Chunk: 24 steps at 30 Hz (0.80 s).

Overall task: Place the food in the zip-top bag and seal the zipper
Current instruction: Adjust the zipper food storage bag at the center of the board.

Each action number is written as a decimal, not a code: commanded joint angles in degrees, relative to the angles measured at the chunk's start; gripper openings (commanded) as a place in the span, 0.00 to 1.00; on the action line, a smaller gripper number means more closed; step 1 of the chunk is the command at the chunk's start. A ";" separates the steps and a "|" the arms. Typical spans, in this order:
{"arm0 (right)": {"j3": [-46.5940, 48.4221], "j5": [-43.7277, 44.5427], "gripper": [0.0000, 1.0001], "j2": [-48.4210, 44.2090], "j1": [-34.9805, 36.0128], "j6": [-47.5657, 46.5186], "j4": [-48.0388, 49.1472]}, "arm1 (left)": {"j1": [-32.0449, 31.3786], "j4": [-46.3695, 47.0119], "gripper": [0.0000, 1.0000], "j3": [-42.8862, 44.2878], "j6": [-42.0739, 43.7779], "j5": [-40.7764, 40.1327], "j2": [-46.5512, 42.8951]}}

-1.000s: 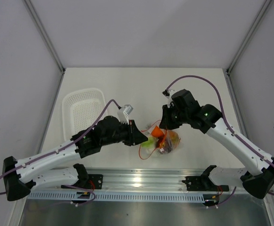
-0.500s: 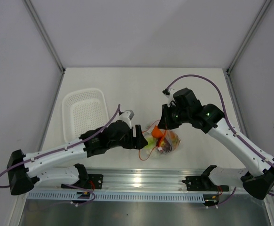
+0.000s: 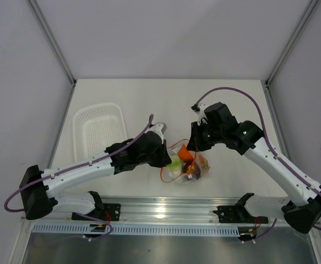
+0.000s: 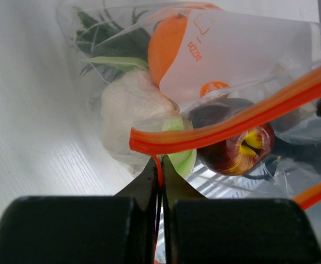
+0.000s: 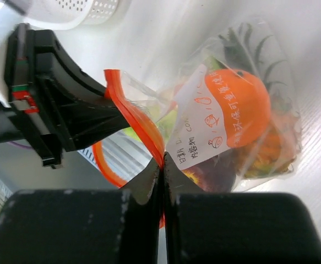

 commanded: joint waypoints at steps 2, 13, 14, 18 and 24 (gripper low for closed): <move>1.64 -0.63 0.04 -1.16 -1.81 -2.88 -0.68 | 0.66 2.00 0.01 0.15 -0.01 4.57 -5.67; 1.64 -4.76 0.57 -3.53 -1.11 -7.89 -1.82 | 0.66 -3.71 0.01 -6.35 -17.32 2.46 -18.95; 1.55 -5.37 0.63 -4.41 -0.68 -8.59 -1.73 | 0.66 -4.32 0.00 -6.36 -17.93 2.20 -19.13; 0.76 -8.97 0.75 -10.20 0.21 -10.79 -1.82 | 0.75 -6.08 0.01 -5.13 -19.52 0.97 -19.48; -1.35 -13.38 0.81 -12.94 4.40 -13.61 -4.45 | 1.54 -6.44 0.01 -5.13 -22.07 0.70 -20.27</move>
